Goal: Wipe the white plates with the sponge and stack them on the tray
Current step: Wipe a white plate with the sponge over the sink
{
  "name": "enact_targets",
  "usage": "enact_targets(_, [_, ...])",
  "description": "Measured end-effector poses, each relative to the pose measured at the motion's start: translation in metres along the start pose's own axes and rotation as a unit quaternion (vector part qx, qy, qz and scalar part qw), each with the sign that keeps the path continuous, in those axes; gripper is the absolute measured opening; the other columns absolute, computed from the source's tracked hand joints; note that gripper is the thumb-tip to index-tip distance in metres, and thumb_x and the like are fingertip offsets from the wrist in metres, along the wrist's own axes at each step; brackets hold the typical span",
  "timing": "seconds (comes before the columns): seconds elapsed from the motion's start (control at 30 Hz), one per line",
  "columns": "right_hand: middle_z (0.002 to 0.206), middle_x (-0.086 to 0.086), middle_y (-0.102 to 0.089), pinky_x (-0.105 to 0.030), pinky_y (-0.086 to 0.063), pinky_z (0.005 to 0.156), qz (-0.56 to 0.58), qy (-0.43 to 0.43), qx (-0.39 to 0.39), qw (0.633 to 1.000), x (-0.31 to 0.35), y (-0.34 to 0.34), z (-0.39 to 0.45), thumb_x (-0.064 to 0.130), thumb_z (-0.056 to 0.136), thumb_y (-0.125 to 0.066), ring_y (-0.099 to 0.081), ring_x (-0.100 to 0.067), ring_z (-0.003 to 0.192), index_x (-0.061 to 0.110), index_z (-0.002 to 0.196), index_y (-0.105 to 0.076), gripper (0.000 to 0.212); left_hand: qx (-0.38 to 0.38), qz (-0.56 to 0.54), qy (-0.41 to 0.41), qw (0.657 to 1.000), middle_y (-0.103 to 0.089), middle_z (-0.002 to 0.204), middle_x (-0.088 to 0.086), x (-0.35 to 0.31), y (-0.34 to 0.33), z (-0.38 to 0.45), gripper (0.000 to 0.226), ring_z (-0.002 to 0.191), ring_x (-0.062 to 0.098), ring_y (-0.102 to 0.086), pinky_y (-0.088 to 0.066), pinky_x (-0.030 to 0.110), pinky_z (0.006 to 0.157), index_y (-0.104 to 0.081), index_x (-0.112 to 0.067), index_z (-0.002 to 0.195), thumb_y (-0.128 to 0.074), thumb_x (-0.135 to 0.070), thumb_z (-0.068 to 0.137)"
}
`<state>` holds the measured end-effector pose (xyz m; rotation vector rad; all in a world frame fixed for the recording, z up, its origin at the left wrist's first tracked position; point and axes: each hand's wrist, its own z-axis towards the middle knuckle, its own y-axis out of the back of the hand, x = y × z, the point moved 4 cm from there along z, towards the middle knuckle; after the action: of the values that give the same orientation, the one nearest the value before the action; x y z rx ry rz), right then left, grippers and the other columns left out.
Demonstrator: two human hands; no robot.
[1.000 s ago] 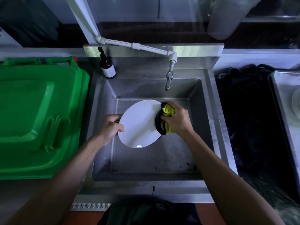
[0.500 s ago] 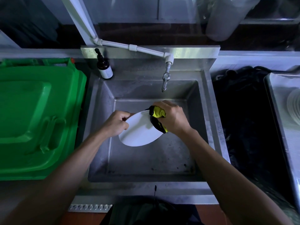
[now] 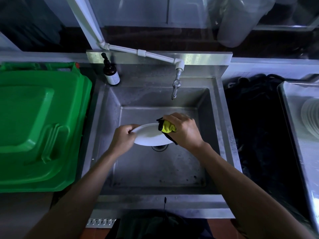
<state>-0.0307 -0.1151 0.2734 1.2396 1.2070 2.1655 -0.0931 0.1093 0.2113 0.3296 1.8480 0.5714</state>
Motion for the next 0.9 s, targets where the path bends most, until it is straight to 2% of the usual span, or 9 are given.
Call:
enact_targets(0.1, [0.102,-0.004,-0.073,-0.041,-0.057,0.071,-0.011,0.013,-0.002,1.000,0.000,0.000,-0.003,0.002,0.063,-0.083,-0.067,-0.034,0.087,0.015,0.111,-0.075,0.051,-0.073,-0.049,0.119,0.989,-0.075,0.092,-0.025,0.027,-0.002,-0.017,0.037,0.083,0.001,-0.068,-0.052,0.021,0.065,-0.075,-0.051,0.097,-0.063,-0.019,0.083])
enact_targets(0.13, [0.102,-0.003,-0.073,-0.041,-0.057,0.070,-0.013,0.016,-0.004,1.000,0.000,0.001,-0.004,0.001,0.063,-0.082,-0.067,-0.033,0.087,0.015,0.111,-0.075,0.050,-0.088,-0.150,0.211,0.962,-0.078,0.100,-0.012,0.039,-0.005,-0.026,0.022,0.086,0.008,-0.070,-0.055,0.029,0.068,-0.078,-0.041,0.097,-0.065,-0.027,0.087])
enact_targets(0.17, [0.102,-0.003,-0.073,-0.040,-0.057,0.070,-0.016,0.020,-0.007,1.000,0.000,0.001,-0.005,0.001,0.063,-0.081,-0.067,-0.033,0.087,0.016,0.111,-0.075,0.050,-0.069,-0.273,0.305,0.910,-0.078,0.109,0.002,0.052,-0.013,-0.033,0.017,0.090,0.019,-0.073,-0.057,0.036,0.070,-0.077,-0.028,0.100,-0.063,-0.034,0.092])
enact_targets(0.23, [0.102,-0.003,-0.073,-0.039,-0.057,0.071,-0.022,0.037,-0.015,0.999,0.001,0.002,-0.006,-0.001,0.062,-0.079,-0.067,-0.032,0.086,0.015,0.111,-0.075,0.051,0.014,-0.438,0.391,0.809,-0.074,0.115,0.017,0.057,-0.029,-0.045,0.046,0.098,0.037,-0.074,-0.060,0.045,0.072,-0.068,-0.008,0.112,-0.055,-0.050,0.098])
enact_targets(0.37, [0.102,-0.003,-0.073,-0.038,-0.057,0.072,-0.034,0.062,-0.025,0.997,0.004,-0.002,-0.009,-0.005,0.057,-0.077,-0.066,-0.032,0.085,0.013,0.110,-0.075,0.056,0.073,-0.538,0.386,0.746,-0.073,0.115,0.024,0.030,-0.041,-0.039,0.076,0.102,0.043,-0.072,-0.061,0.049,0.075,-0.056,0.003,0.120,-0.054,-0.068,0.092])
enact_targets(0.5, [0.103,-0.003,-0.073,-0.036,-0.054,0.074,-0.038,0.076,-0.033,0.996,0.005,-0.007,-0.014,-0.003,0.057,-0.079,-0.065,-0.030,0.083,0.014,0.109,-0.074,0.054,0.023,-0.567,0.381,0.730,-0.075,0.105,0.024,0.005,-0.044,-0.025,0.045,0.089,0.038,-0.076,-0.063,0.043,0.061,-0.059,0.006,0.117,-0.060,-0.034,0.098])
enact_targets(0.67, [0.108,-0.002,-0.069,-0.037,-0.049,0.079,-0.036,0.086,-0.015,0.996,-0.002,-0.013,-0.023,0.002,0.067,-0.076,-0.062,-0.027,0.088,0.016,0.115,-0.070,0.050,-0.034,-0.640,0.351,0.683,-0.069,0.102,0.038,0.001,-0.042,-0.018,0.012,0.084,0.046,-0.074,-0.064,0.049,0.068,-0.054,0.008,0.102,-0.048,0.001,0.096])
enact_targets(0.8, [0.115,-0.003,-0.068,-0.039,-0.049,0.079,-0.034,0.100,0.005,0.994,-0.005,-0.017,-0.033,-0.002,0.070,-0.078,-0.064,-0.027,0.095,0.014,0.118,-0.070,0.050,-0.053,-0.623,0.348,0.699,-0.063,0.101,0.029,0.005,-0.038,-0.015,0.011,0.081,0.039,-0.073,-0.062,0.043,0.055,-0.051,0.004,0.108,-0.050,0.001,0.097])
enact_targets(0.9, [0.119,-0.004,-0.067,-0.040,-0.050,0.080,-0.022,0.107,0.026,0.994,-0.003,-0.019,-0.041,-0.003,0.068,-0.079,-0.064,-0.027,0.100,0.013,0.120,-0.069,0.056,-0.071,-0.598,0.340,0.722,-0.060,0.115,0.027,0.008,-0.037,-0.013,0.026,0.099,0.039,-0.066,-0.061,0.047,0.053,-0.048,0.003,0.123,-0.052,0.002,0.097])
